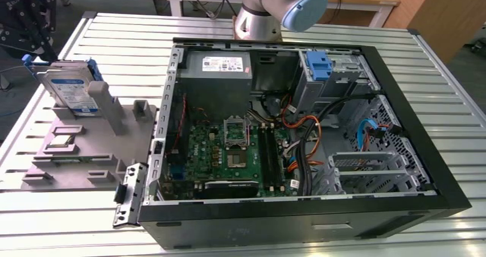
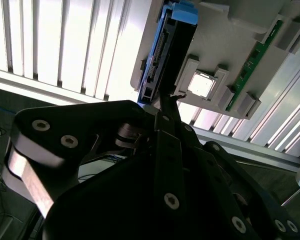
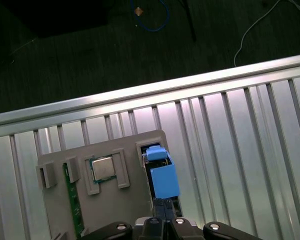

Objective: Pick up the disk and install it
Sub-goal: 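Pick up the disk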

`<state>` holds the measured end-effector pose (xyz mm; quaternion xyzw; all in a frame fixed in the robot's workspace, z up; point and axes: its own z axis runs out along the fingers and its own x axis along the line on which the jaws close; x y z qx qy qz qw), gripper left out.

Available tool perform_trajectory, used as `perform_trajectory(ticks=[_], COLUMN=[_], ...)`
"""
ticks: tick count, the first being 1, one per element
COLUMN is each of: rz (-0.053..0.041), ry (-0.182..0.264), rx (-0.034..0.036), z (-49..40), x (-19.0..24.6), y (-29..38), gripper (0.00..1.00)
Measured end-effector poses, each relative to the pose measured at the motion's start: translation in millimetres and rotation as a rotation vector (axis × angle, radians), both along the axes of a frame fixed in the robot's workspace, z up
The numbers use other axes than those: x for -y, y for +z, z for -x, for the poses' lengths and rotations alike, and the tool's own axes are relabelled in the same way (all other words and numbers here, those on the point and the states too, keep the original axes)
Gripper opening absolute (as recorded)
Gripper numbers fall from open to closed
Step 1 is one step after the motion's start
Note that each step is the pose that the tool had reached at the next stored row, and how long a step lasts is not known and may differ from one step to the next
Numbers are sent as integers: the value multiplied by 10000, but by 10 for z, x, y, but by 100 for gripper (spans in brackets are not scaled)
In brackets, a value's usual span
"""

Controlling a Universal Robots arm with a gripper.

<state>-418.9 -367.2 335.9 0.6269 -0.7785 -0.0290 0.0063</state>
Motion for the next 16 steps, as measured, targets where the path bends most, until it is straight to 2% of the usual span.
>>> perform_trajectory(ticks=[3, 7, 13, 16], rz=[-1, -17, -20, -54], ry=[14, 272, 503, 740], rx=[1, -1, 0, 1], z=[-4, -12, -75, -82], x=[-1, 0, 0, 0], y=[-3, -7, -9, -9], gripper=[10, 10, 10, 10])
